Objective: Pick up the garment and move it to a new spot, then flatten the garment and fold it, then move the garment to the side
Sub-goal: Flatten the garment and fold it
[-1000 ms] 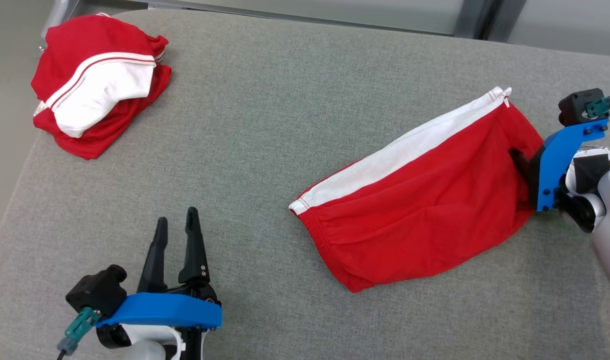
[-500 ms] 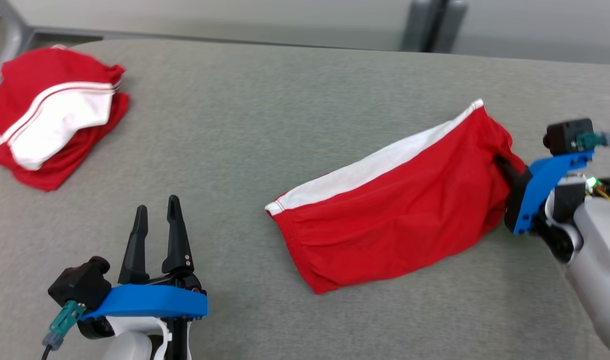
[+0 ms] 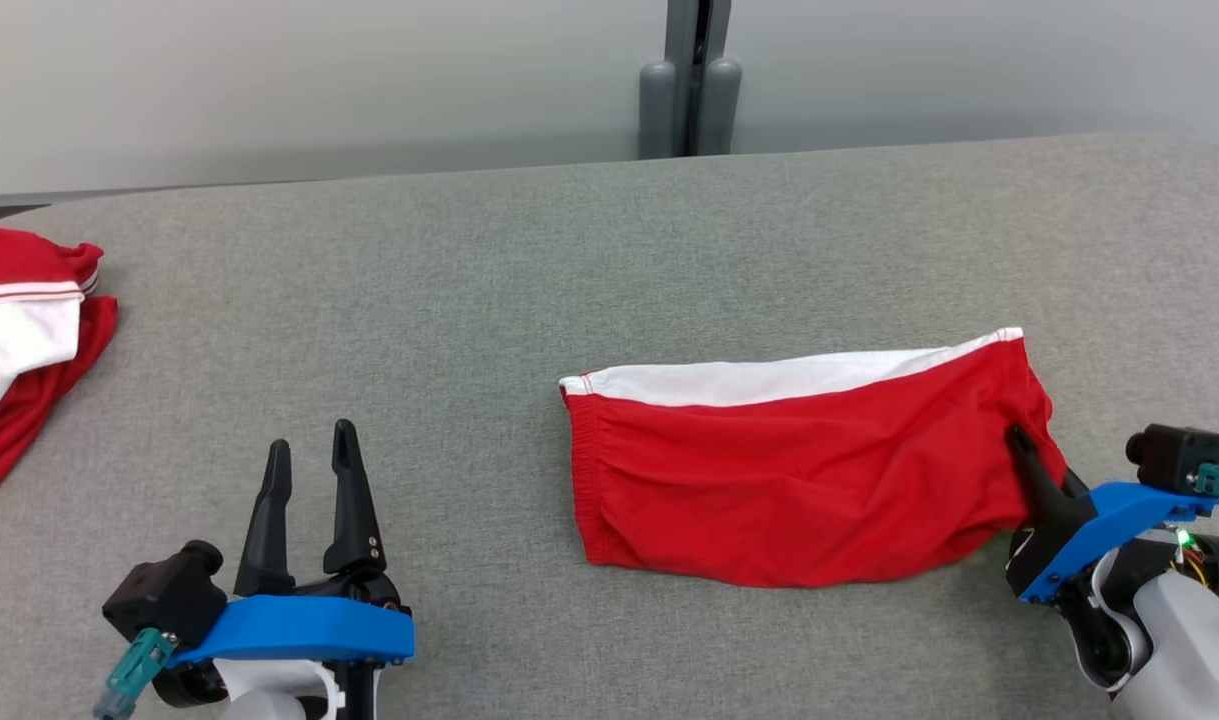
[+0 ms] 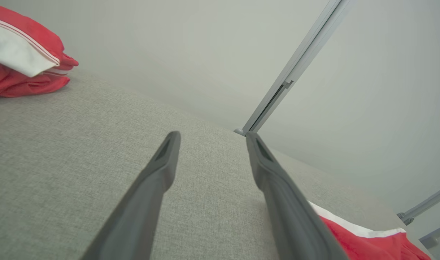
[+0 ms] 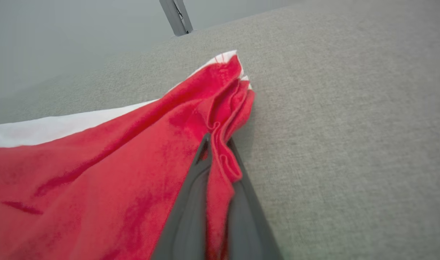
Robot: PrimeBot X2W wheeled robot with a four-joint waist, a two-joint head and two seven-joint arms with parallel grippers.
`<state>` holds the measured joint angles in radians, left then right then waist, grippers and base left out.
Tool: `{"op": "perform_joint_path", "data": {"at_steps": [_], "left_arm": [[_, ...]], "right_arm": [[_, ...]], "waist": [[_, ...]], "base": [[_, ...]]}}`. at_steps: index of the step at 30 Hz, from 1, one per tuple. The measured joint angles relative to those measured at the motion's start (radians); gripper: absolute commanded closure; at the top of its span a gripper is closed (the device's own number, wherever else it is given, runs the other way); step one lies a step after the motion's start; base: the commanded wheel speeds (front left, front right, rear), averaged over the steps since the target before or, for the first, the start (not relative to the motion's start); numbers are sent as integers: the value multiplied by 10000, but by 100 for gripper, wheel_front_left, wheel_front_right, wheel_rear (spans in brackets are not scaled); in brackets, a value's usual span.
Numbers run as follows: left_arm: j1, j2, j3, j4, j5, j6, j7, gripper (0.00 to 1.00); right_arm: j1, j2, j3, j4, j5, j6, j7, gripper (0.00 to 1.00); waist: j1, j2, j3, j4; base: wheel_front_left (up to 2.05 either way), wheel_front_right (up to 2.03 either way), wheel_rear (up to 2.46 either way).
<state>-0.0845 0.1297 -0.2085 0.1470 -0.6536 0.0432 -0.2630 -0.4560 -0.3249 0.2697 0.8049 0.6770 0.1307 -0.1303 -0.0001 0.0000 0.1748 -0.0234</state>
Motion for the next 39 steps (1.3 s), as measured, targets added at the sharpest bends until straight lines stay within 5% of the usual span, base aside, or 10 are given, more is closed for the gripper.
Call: {"op": "perform_joint_path", "data": {"at_steps": [11,18,28,29,30,32,39], "left_arm": [[201,-63,31,291,414,2,0,0],[354,-196,90,422,497,-88,0,0],[427,-353,196,556,629,-194,0,0],[442,-362,221,566,640,-213,0,0],[464,-368,242,575,648,-234,0,0],[515,-382,263,612,658,-238,0,0],[604,-431,50,748,819,-351,2,0]], "right_arm": [[-58,788,-673,-1030,-1605,-2,180,100],[-762,2213,533,-1854,-2336,0,1147,100],[-936,2679,1896,-932,-2589,0,1605,100],[-939,2692,1958,-802,-2589,0,1584,97],[-940,2702,2004,-711,-2589,0,1540,76],[-947,2711,2100,-545,-2564,0,1425,0],[-865,2750,2980,-936,-1735,0,926,0]], "waist": [[0,0,-356,471],[0,0,-504,976],[0,0,-567,1585],[0,0,-579,1598],[0,0,-589,1607],[0,0,-615,1611],[0,0,-738,1455]], "base": [[0,0,0],[0,0,0],[0,0,0],[0,0,0],[0,0,0],[0,0,0],[0,0,0]]}}
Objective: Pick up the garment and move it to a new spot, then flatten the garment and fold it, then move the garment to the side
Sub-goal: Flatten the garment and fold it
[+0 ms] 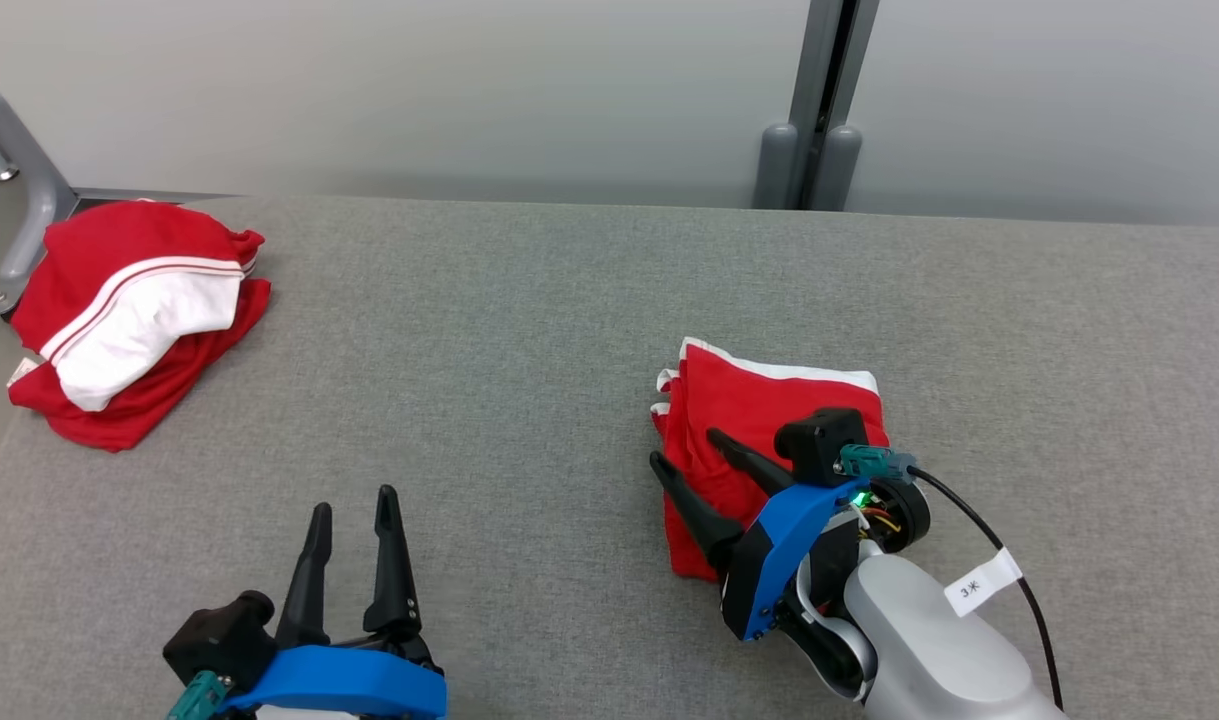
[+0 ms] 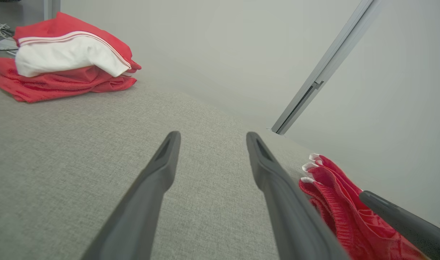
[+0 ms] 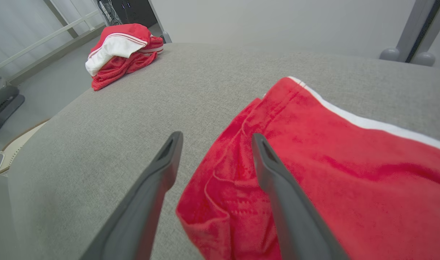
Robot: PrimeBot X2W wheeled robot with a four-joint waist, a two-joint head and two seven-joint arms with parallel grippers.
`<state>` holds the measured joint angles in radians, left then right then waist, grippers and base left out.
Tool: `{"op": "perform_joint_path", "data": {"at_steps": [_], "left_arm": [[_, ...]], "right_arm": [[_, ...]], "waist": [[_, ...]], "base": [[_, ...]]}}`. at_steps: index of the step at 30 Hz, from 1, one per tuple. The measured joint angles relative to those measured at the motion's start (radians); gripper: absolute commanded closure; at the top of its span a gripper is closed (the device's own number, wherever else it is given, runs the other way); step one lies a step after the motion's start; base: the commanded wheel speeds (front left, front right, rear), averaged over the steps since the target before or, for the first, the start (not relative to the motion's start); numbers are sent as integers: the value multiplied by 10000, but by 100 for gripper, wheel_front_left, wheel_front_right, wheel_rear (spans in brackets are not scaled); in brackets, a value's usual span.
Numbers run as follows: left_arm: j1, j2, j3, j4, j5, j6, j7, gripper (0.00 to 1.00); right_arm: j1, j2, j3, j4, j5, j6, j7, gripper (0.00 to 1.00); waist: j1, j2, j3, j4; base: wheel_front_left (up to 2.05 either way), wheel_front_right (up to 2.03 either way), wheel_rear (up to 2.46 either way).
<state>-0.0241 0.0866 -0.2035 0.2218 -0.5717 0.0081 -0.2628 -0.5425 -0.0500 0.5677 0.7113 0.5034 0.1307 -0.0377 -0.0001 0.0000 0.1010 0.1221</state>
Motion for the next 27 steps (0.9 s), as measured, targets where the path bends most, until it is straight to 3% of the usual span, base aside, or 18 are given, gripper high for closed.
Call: {"op": "perform_joint_path", "data": {"at_steps": [5,9,15,17,19,20,21,22,23,27], "left_arm": [[42,-92,-309,140,54,-54,-2,0],[81,-150,-449,213,117,-61,-2,0],[83,-182,-556,224,173,-61,-2,0],[82,-188,-558,240,174,-63,-2,0],[79,-190,-560,267,174,-84,-2,0],[74,-194,-560,280,174,-84,-2,0],[64,-196,-558,295,174,-84,0,0],[53,-198,-550,303,174,-84,-2,0],[38,-198,-535,313,174,-86,-2,0],[0,-198,-460,343,176,-88,-2,0]], "right_arm": [[46,-67,-96,-316,63,0,-629,0],[47,-431,-767,-464,-303,0,-1241,0],[84,-846,-1789,-171,-1977,-2,-1797,1],[197,-796,-1862,42,-2485,0,-1808,50],[281,-690,-1818,282,-2926,0,-1795,72],[318,-619,-1774,397,-3039,0,-1789,72],[365,-531,-1693,497,-3110,0,-1787,78],[396,-454,-1576,593,-3187,0,-1776,94],[402,-378,-1425,696,-3239,0,-1755,100],[393,-150,-694,951,-3262,0,-1755,100]], "waist": [[1,0,-123,-184],[1,0,-168,-284],[0,0,-87,-276],[1,0,-47,-249],[1,0,-6,-207],[0,0,10,-182],[1,0,28,-157],[1,0,46,-132],[0,0,63,-108],[1,0,95,-34]], "base": [[0,0,0],[0,0,0],[0,0,0],[0,0,0],[0,0,0],[0,0,0],[0,0,0],[0,0,0],[0,0,0],[0,0,0]]}}
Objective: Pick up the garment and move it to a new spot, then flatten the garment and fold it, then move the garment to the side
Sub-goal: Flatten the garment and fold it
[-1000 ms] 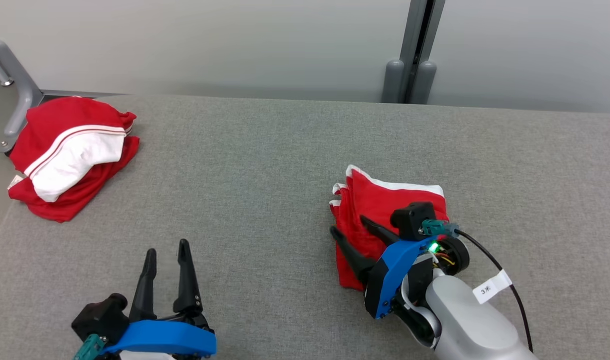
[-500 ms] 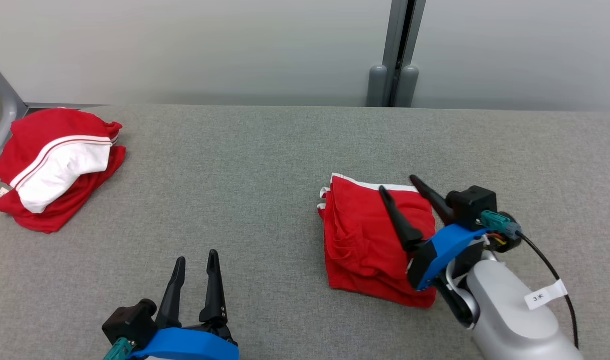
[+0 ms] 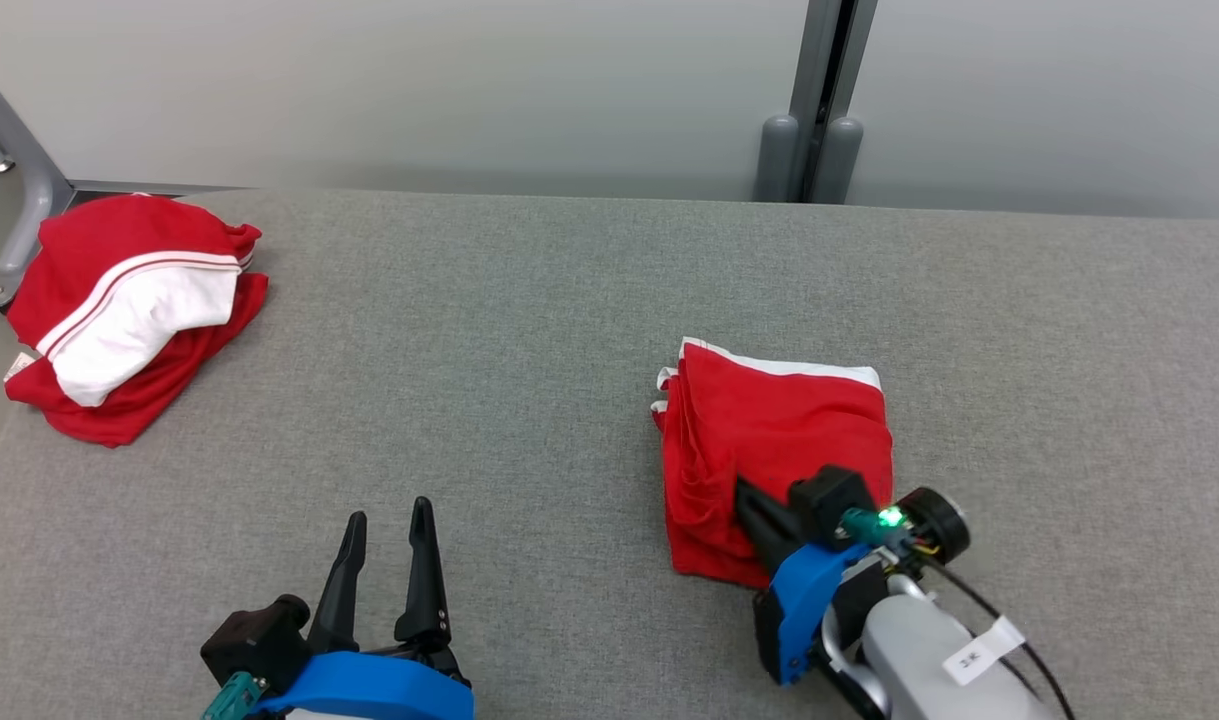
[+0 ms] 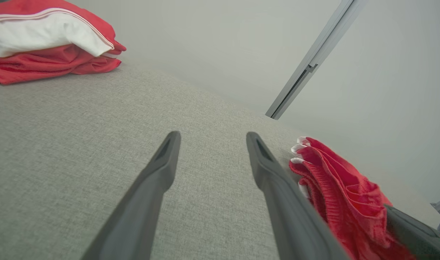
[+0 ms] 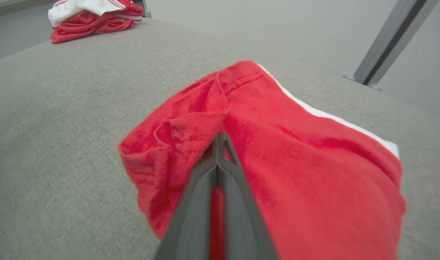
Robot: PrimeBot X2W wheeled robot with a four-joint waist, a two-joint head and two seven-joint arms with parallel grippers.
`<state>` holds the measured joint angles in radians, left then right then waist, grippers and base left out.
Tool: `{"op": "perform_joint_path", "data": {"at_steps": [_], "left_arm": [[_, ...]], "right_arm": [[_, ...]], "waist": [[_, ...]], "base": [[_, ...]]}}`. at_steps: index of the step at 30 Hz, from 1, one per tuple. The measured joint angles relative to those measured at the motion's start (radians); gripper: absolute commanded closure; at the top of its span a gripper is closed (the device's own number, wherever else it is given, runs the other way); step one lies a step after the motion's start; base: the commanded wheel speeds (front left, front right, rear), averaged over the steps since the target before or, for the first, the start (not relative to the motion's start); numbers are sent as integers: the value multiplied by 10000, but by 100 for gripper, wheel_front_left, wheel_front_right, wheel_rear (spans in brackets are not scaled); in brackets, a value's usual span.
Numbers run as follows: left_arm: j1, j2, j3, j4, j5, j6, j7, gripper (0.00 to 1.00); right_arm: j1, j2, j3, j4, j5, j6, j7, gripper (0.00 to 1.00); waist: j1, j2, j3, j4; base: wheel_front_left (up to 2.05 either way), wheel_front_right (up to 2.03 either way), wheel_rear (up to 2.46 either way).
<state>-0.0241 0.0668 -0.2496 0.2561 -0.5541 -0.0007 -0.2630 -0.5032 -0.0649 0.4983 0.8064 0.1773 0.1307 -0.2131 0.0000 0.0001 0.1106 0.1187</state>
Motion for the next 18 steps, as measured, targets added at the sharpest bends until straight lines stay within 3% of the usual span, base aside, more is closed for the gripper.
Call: {"op": "perform_joint_path", "data": {"at_steps": [10,16,18], "left_arm": [[-48,-13,86,63,25,-52,0,0],[-116,-29,132,98,69,-84,0,0],[-155,-17,184,102,153,-88,2,0]], "right_arm": [[-157,144,2339,458,805,0,196,100],[-348,150,2888,589,1337,0,75,100],[-488,146,2926,554,1413,0,-102,71]], "waist": [[0,0,51,78],[0,0,90,-4],[0,0,82,-74]], "base": [[0,0,0],[0,0,0],[0,0,0]]}}
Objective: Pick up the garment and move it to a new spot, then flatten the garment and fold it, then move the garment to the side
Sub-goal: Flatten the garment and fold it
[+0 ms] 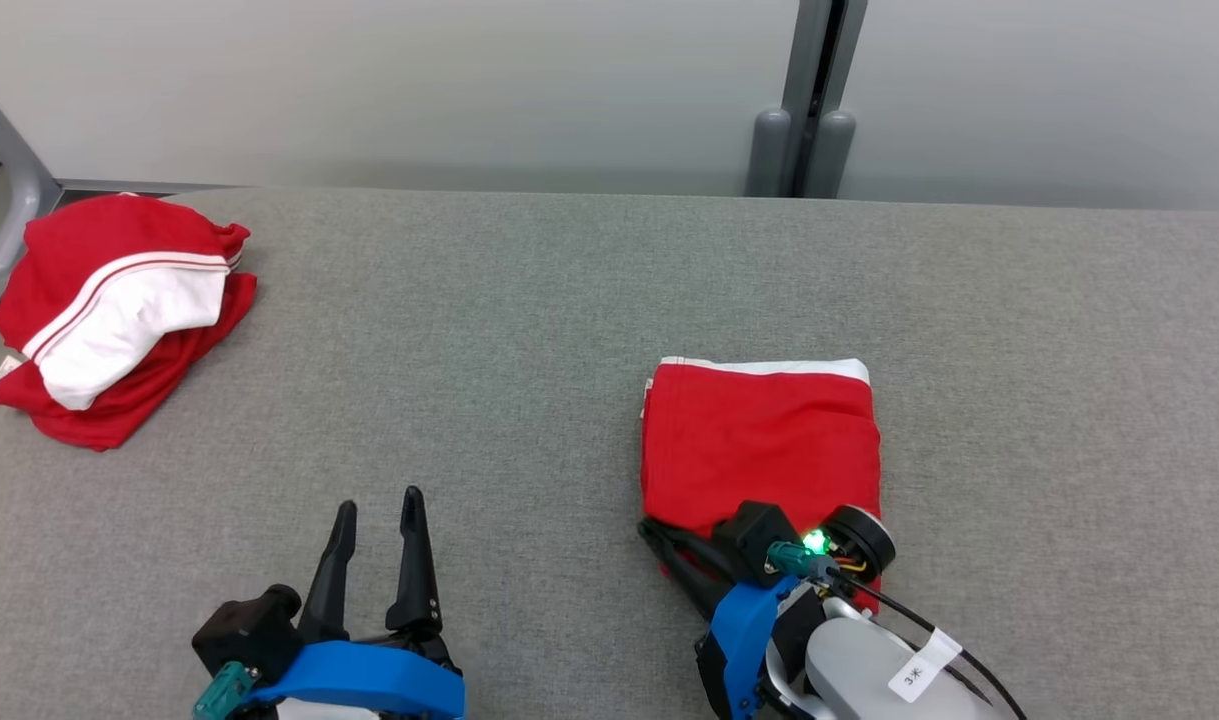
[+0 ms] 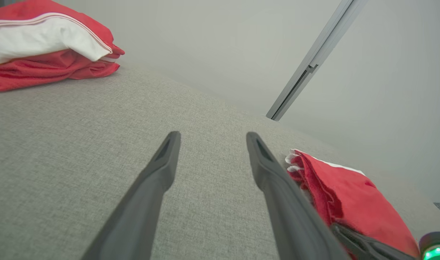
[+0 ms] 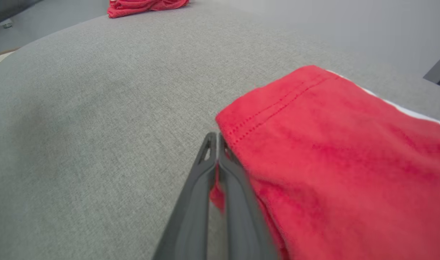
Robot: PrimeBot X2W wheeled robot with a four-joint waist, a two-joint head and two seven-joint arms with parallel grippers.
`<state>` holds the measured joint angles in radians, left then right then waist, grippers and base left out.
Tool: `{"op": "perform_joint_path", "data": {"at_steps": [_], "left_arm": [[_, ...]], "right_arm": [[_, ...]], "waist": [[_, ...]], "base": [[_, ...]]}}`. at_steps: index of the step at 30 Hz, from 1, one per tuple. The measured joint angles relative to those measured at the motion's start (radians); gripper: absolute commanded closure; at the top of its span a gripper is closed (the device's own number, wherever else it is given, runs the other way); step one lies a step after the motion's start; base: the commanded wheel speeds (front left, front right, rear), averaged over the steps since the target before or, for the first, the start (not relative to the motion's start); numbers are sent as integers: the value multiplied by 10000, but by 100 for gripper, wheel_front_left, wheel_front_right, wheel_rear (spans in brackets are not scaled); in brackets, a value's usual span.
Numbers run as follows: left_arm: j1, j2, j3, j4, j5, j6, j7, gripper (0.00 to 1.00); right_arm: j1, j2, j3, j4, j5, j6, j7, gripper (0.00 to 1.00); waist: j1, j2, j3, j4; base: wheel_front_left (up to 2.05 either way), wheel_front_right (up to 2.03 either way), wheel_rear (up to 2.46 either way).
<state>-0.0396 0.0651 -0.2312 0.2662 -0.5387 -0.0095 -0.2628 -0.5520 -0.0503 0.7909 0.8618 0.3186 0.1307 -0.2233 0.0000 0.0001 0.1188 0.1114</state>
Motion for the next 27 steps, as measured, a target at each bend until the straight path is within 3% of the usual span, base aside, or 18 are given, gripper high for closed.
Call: {"op": "perform_joint_path", "data": {"at_steps": [1,2,3,10,18,27], "left_arm": [[-16,15,33,0,48,-2,0,0],[-39,46,69,8,113,-2,-2,0],[-56,81,107,17,174,-4,0,0],[-228,337,270,171,740,-17,0,0],[-286,336,282,368,1214,-88,-2,0],[92,117,295,598,1363,-174,-2,0]], "right_arm": [[-38,0,-6,-38,29,0,-73,57],[-48,2,-19,-88,61,0,-144,32],[-48,0,-46,-148,75,0,-190,0],[393,6,-859,-1129,-12,0,-366,0],[2037,4,-3553,-3032,-734,0,-391,0],[3684,2,-5783,-3985,-951,0,-391,0]], "waist": [[0,-1,-17,-37],[0,0,-40,-74],[0,0,-70,-110],[0,0,-369,-429],[1,0,-836,-868],[0,0,-1164,-1167]], "base": [[0,0,0],[0,0,0],[0,0,0],[0,0,0],[0,0,0],[0,0,0]]}}
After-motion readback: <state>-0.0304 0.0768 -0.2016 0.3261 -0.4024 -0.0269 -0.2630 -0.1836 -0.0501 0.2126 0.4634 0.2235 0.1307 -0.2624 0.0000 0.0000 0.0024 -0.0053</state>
